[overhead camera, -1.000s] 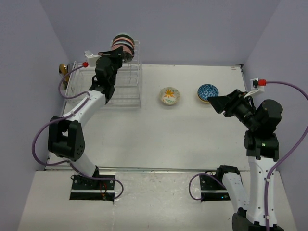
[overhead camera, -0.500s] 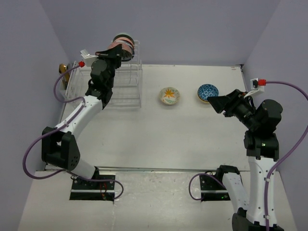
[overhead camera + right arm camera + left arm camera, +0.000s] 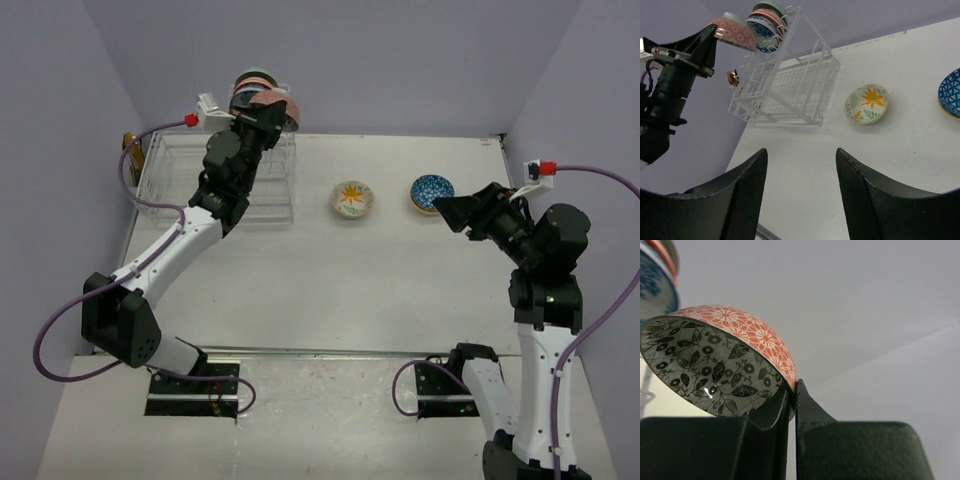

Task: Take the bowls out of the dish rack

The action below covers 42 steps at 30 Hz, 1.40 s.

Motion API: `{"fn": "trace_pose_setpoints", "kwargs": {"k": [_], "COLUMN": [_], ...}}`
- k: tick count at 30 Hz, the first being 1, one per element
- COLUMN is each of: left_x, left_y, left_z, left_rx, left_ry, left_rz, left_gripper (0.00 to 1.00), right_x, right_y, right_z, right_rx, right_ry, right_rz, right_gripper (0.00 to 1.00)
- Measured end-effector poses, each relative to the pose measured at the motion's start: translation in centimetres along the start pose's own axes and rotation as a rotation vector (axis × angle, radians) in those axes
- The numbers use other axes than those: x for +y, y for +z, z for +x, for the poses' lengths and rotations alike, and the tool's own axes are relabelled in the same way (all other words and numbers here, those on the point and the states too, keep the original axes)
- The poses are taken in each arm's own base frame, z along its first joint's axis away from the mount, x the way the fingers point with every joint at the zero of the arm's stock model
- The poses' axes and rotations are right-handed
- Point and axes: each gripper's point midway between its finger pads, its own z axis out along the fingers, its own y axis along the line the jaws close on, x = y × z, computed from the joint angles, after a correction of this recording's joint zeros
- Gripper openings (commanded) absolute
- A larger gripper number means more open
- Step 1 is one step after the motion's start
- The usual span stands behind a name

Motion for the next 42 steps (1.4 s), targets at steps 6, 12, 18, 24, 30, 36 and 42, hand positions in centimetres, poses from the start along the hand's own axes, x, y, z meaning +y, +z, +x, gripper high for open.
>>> {"fn": "trace_pose_setpoints", "kwargs": {"k": [6, 12, 18, 24, 30, 36, 42], "left_x": [-5.9, -9.4, -9.8, -6.3, -0.2, 4.3, 6.5], "left_y": [-2.8, -5.3, -10.3, -17.9, -23.0, -27.6, -28.5], "left_z": [5.3, 9.2, 15.0, 20.0, 23.3, 25.6, 26.4], "left_rx": [0.112, 0.25, 0.471, 0.72, 0.944, 1.122, 1.185], "left_ry": [0.238, 0.484, 0.747, 0.988, 1.159, 1.29, 1.368], "left_rz": [0.147, 0.33, 0.533, 0.705, 0.71, 0.705, 0.672], "left_gripper": [0.0, 0.0, 0.0, 0.0, 0.0, 0.0, 0.0], "right_x": [0.6, 0.1, -1.2, 0.0, -0.8, -1.1, -1.0], "right_y": [-0.3, 0.5, 2.1, 4.6, 5.4, 5.8, 6.7], "right_z": [-1.0, -1.7, -1.4, 1.3, 3.5, 6.1, 9.9], "right_rx": [-0.024, 0.005, 0.095, 0.266, 0.37, 0.474, 0.618], "right_ry": [-0.026, -0.048, -0.062, -0.124, -0.161, -0.198, -0.262], "right_rz": [0.0, 0.026, 0.116, 0.145, 0.229, 0.279, 0.307], "right_gripper": [0.57, 0.56, 0.54, 0.54, 0.54, 0.53, 0.53]}}
